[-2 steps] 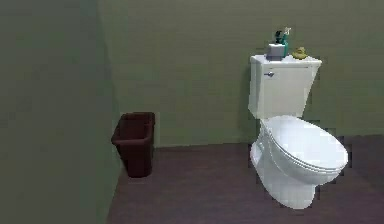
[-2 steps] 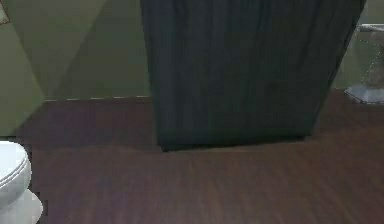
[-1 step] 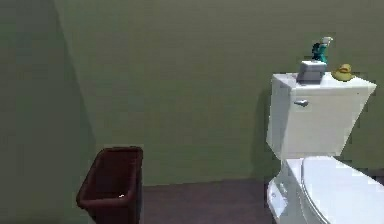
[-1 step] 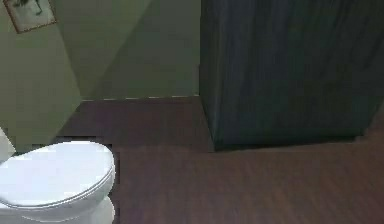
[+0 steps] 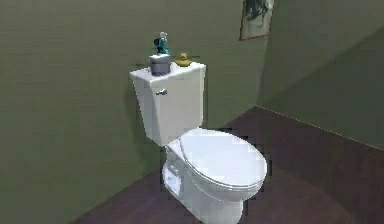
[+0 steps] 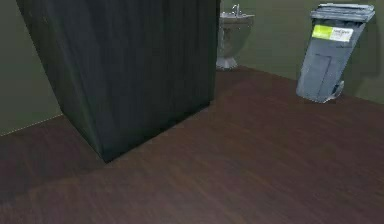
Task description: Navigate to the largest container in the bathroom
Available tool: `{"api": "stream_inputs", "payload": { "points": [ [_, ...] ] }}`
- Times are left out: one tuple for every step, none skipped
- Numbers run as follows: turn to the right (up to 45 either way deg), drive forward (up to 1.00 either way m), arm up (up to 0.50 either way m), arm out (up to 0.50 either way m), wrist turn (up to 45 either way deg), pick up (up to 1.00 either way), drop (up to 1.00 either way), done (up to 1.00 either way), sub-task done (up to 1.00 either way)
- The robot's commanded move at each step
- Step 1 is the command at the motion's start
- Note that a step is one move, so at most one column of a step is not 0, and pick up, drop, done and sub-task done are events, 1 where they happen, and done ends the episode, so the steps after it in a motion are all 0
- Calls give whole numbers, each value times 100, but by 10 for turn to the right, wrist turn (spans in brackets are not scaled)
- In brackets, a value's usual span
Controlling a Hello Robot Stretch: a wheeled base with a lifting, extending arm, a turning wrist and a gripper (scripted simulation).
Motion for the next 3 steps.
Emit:
{"api": "stream_inputs", "payload": {
  "points": [
    [0,25,0,0,0,0,0,0,0],
    [450,0,0,0,0,0,0,0,0],
    [450,0,0,0,0,0,0,0,0]
  ]
}}
